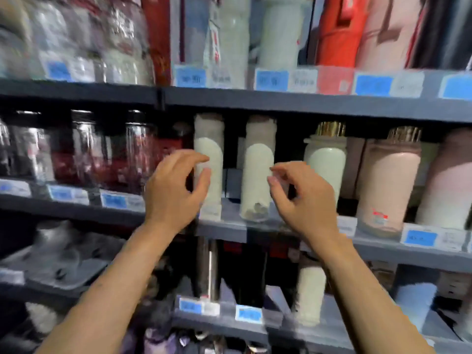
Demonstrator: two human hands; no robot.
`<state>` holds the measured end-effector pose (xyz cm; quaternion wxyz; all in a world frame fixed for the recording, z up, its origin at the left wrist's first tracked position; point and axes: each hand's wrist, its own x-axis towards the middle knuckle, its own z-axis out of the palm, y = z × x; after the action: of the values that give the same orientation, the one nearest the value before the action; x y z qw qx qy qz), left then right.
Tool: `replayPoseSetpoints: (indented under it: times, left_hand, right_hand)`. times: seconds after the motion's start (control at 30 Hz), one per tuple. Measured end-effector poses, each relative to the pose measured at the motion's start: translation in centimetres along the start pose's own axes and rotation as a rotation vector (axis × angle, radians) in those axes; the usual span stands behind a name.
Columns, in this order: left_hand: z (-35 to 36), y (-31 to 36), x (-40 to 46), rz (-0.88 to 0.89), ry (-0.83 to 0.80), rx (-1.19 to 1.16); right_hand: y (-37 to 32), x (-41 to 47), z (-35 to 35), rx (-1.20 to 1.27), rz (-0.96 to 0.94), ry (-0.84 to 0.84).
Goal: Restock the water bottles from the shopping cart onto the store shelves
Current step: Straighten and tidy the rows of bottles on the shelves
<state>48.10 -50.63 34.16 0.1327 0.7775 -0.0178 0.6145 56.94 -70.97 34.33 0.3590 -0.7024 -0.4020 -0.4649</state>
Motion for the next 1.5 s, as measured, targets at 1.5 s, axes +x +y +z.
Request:
replayPoseSetpoints:
  times: [1.5]
  left_hand:
    - [-0.1,-10.7,14.6,0.153,0.051,0.387]
  right_hand:
    - [-2.9,28.7,6.1,0.441,0.248,-0.236]
